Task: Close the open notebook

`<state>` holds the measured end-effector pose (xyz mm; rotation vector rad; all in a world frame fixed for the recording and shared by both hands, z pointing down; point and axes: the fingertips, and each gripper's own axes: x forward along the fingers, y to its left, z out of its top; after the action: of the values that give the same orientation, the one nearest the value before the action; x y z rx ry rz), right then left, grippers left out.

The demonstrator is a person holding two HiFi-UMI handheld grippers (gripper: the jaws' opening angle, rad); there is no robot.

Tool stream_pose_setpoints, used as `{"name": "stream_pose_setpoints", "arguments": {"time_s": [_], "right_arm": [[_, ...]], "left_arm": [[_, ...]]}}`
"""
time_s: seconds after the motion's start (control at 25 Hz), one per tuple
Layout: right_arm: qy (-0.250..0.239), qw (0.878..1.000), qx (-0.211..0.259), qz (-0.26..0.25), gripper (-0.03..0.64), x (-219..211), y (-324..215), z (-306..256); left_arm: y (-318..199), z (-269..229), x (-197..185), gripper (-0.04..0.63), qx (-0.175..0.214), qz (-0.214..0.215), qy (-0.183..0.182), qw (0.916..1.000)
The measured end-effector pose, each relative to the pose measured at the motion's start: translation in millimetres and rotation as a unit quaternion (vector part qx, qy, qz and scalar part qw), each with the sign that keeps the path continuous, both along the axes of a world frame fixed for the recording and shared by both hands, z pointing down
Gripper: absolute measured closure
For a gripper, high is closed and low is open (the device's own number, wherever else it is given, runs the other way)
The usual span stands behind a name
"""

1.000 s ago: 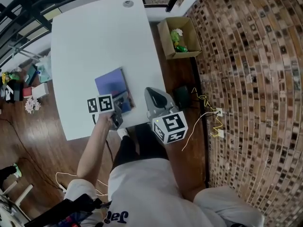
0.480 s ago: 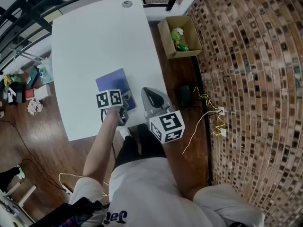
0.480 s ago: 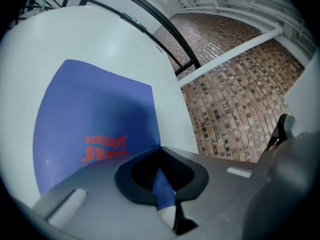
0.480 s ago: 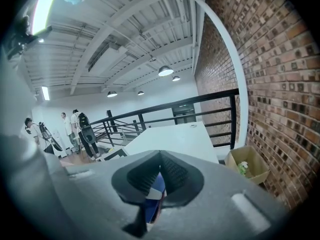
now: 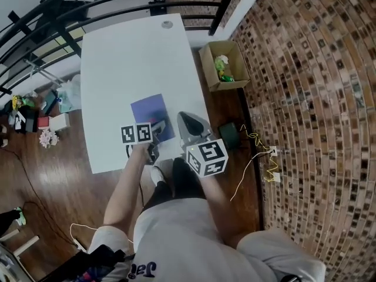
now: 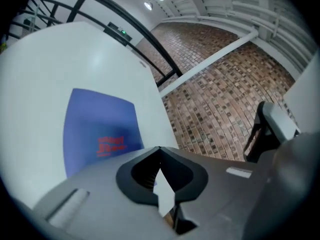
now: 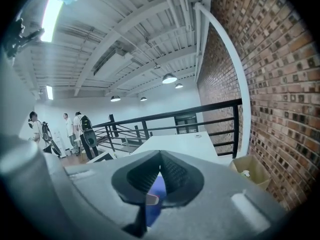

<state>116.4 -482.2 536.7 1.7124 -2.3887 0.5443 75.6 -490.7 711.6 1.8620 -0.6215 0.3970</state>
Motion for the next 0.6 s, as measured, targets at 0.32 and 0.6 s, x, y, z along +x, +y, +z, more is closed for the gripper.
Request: {"name": "stream_pose_setpoints", "arguments": {"time_s": [0.32,0.6], "right_arm": [[0.009,0.998,0.064,-0.008,0.624,-42.9,37.6,-59.9],[0.022,0.993,0.109,-0.041,0.624,-66.5,80.8,-96.3]], "left_arm": [[19.6,-120.6,-73.3,0.578,0.163,-0.035,0.01,0.9859],[45.5,-231.5,-118.1,0.578,0.348,-0.136,-0.054,0.9258]]}}
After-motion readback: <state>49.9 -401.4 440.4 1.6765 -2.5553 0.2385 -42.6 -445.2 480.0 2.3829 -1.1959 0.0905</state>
